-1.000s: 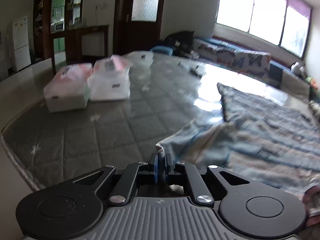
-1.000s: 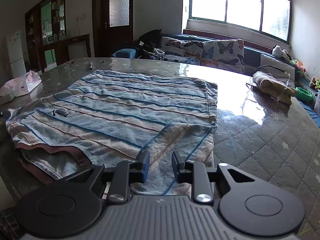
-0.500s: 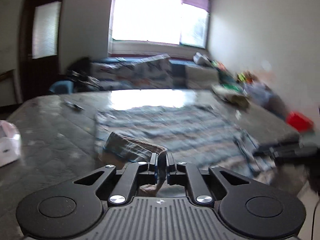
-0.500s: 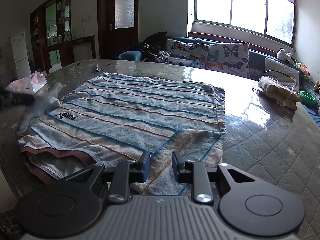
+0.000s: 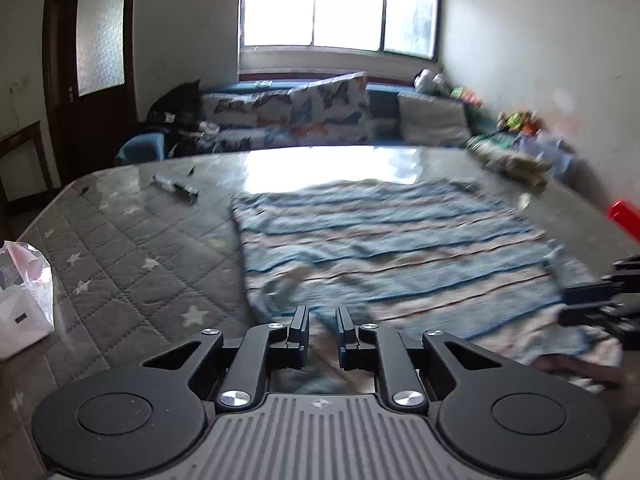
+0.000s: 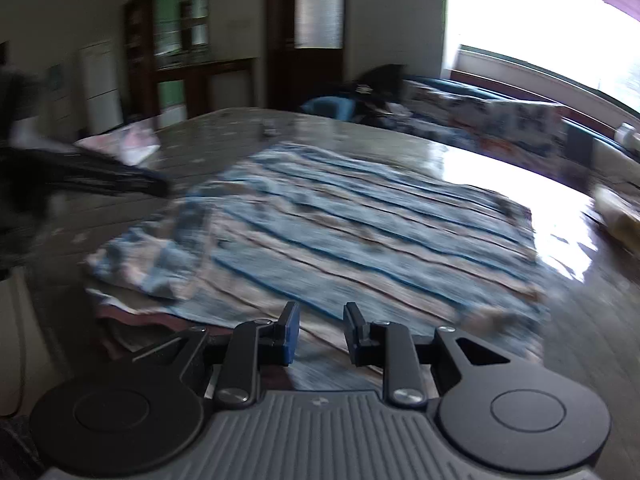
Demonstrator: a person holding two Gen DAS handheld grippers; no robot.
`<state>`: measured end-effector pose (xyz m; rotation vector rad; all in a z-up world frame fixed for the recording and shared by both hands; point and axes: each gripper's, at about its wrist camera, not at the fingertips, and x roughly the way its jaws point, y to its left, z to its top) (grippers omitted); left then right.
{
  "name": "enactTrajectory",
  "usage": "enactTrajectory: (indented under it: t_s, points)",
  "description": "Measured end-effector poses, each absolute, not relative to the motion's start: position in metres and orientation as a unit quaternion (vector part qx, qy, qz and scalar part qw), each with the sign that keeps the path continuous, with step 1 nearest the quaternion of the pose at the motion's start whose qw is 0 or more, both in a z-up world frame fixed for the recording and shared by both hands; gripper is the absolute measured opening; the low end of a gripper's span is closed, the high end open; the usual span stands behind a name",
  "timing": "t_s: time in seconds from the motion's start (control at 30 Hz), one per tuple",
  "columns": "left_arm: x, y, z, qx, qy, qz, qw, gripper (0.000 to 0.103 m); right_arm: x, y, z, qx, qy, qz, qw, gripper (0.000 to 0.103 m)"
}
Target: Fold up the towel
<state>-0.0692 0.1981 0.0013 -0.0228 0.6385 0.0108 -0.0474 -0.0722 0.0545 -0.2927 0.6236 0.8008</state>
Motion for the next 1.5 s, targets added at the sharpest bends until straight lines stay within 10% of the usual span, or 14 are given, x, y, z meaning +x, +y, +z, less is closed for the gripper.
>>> enactTrajectory:
  t_s: [1.03, 1.5]
  points:
    - [-0.061, 0.174, -0.018, 0.051, 0.327, -0.051, 0.942, 0.017, -0.085, 0.011, 0.041, -0.196, 0.291, 0.512, 0.784, 0.024]
    - [-0.173, 0.132, -0.009, 0.162, 0.296, -0.214, 0.917, 0.041, -0.091, -0.112, 0.055, -0.196, 0.318, 0.361, 0.855, 0.025]
